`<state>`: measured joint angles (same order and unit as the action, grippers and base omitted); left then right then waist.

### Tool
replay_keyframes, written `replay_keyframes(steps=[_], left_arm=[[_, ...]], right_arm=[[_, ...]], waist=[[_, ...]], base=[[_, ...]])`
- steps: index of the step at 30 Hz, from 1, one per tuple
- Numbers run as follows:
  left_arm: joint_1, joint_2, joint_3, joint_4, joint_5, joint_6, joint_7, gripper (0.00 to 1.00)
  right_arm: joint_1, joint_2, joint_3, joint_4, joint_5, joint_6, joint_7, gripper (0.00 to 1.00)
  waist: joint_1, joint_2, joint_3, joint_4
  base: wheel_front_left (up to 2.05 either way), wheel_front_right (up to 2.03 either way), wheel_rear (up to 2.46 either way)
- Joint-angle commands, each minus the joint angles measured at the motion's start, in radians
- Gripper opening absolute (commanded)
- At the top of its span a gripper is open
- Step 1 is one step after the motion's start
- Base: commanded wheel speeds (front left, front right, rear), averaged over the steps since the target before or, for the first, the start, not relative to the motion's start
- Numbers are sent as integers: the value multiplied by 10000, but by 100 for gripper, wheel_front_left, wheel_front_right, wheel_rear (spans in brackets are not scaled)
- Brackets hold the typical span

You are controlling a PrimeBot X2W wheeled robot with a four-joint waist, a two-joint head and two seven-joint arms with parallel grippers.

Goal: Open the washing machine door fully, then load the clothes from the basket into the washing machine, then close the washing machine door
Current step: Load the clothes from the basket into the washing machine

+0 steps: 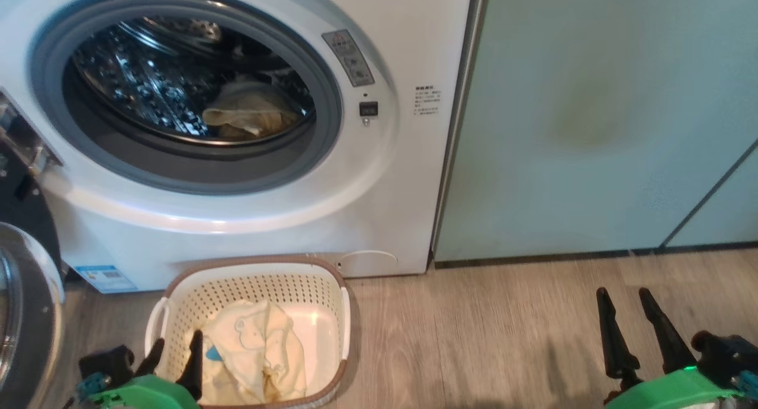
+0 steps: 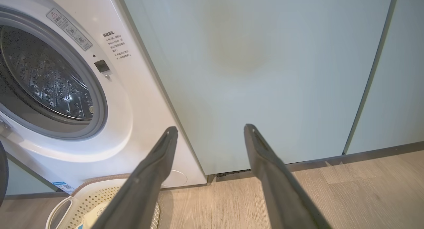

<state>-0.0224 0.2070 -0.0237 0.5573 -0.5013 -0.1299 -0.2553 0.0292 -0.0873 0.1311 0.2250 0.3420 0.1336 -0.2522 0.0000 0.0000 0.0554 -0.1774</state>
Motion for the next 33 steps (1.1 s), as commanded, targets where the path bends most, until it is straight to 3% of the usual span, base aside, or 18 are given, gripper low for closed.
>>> replay_keyframes(steps=[1, 14, 25, 33], left_arm=[[-771, 225, 185, 170, -138, -8, -50, 100], [-3563, 468, -476, 4344, -547, -8, 1223, 100], [-5440, 753, -673, 6516, -660, 11, 2175, 100], [-6586, 1050, -794, 7080, -653, 166, 2951, 100]], right_arm=[[-614, -114, 215, -351, -34, -29, -95, 100], [-1412, -61, 354, -541, -118, -29, -95, 100], [-2114, 58, 339, -771, -218, -29, -95, 100], [-2742, 153, 332, -1000, -346, -29, -95, 100]], waist=[[0, 0, 255, -128], [0, 0, 2036, -760], [0, 0, 3692, -1069], [0, 0, 5069, -1114]], base=[[0, 0, 0], [0, 0, 0], [0, 0, 0], [0, 0, 0]])
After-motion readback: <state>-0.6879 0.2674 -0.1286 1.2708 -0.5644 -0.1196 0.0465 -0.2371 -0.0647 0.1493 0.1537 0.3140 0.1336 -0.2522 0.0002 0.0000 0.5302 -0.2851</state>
